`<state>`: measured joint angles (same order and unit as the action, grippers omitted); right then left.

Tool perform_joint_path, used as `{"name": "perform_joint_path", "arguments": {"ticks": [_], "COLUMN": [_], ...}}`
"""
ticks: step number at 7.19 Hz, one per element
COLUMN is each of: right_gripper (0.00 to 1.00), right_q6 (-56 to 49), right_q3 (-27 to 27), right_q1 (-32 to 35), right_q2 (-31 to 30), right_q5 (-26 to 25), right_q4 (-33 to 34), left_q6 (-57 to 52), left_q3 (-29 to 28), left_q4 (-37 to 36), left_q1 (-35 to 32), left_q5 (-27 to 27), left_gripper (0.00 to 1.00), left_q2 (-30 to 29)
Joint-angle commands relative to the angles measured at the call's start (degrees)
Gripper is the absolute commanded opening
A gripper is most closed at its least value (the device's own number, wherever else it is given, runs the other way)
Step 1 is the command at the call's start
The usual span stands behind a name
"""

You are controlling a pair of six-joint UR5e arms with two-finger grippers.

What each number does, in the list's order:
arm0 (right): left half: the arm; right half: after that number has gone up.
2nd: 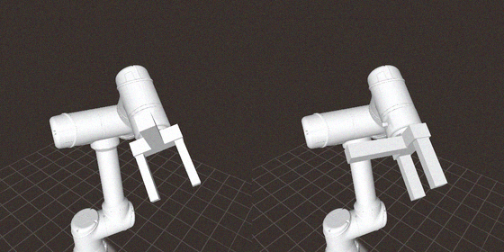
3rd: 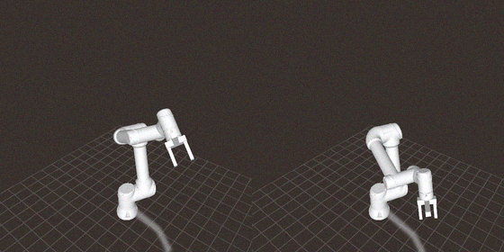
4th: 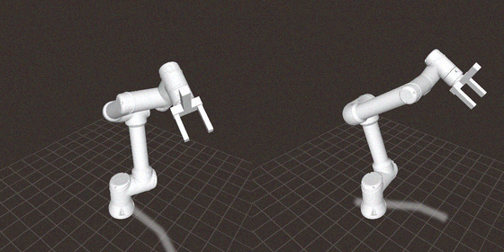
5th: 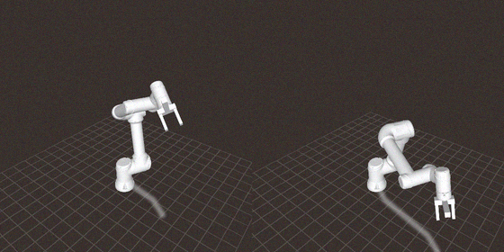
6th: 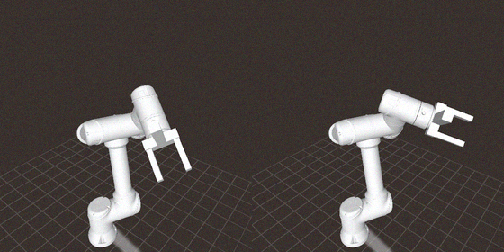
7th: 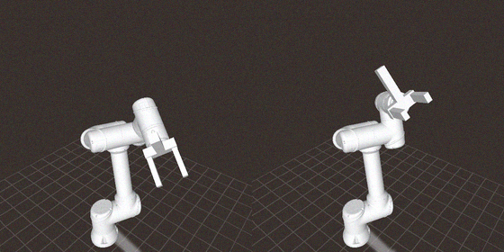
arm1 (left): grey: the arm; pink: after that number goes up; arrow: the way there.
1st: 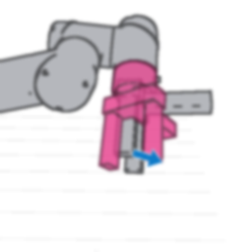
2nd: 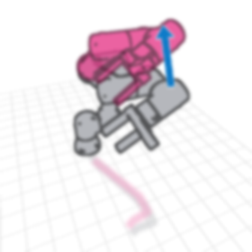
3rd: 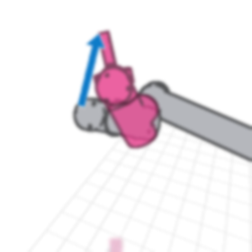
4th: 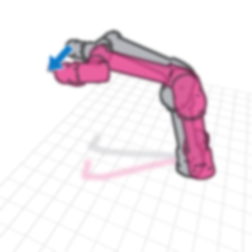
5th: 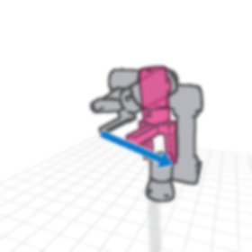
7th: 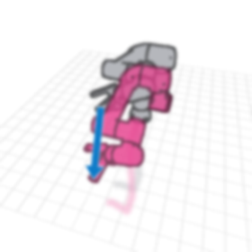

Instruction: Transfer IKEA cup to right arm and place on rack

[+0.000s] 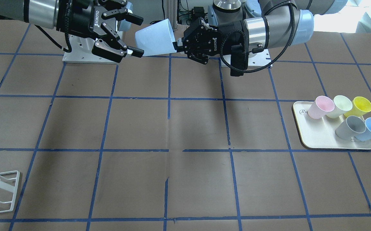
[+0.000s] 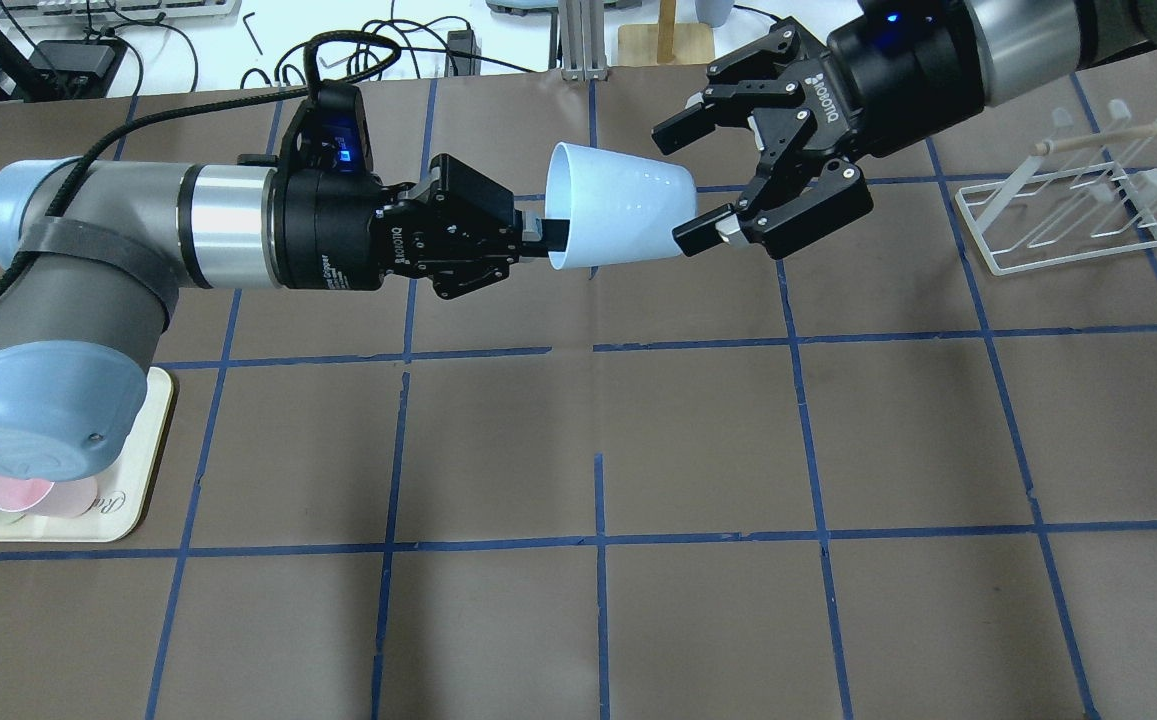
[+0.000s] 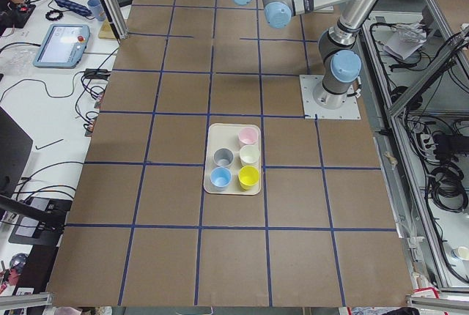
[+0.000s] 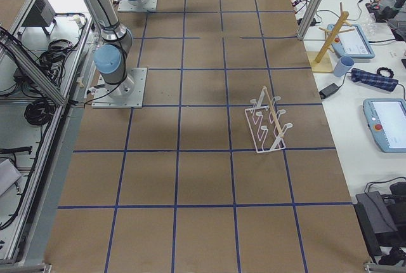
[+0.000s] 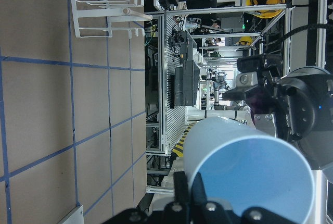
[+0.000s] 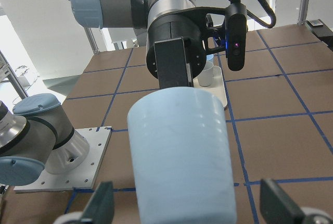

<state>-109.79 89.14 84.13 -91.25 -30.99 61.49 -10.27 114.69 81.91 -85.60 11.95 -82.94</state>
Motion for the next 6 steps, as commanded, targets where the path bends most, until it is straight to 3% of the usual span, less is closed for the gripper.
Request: {"name": "perform_joint_path", "arguments": {"ticks": [1,4,5,6], "right_gripper": [1.0,0.98,0.87,0.67], "right_q6": [0.27,0.1,0.18,0.1], "right_q3": [0.07,0.6,1.12,1.3], "right_q1": [0.94,1.03,1.12,1.12], "right_q2": [0.55,0.9,0.82,0.73], "right_q5": [-0.04,0.14,0.05,0.05], "right_q4": [0.21,0.12,0.12,0.12], "left_q6": [-0.01,-0.01,-0.1,-0.1], "left_q3": [0.01,0.01,0.01,0.01], "left_q4": [0.0,0.0,0.0,0.0], "left_q1": [0.0,0.0,0.0,0.0], "left_q5": [0.0,0.0,0.0,0.0], "left_gripper": [0.0,0.0,0.0,0.0], "left_q2": [-0.03,0.15,0.24,0.24]}}
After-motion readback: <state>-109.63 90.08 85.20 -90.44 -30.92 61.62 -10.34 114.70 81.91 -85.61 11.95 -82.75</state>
